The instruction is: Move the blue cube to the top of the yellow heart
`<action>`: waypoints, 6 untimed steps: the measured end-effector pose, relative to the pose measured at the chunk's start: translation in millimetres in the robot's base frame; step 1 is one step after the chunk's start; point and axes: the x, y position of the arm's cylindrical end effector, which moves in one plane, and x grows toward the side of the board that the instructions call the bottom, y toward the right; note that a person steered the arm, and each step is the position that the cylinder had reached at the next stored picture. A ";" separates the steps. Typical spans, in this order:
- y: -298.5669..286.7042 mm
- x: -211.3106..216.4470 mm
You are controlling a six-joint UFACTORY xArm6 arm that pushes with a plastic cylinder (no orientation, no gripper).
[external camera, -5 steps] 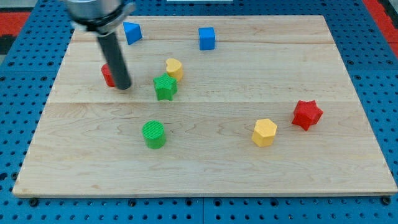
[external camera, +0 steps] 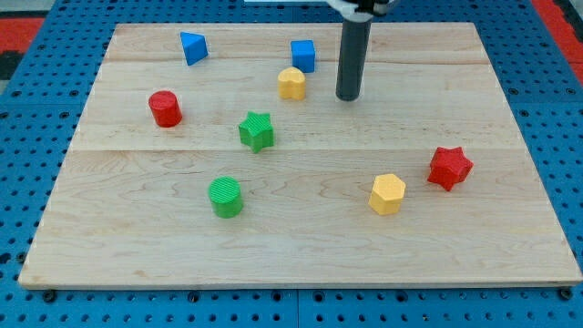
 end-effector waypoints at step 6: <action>-46.7 -59.8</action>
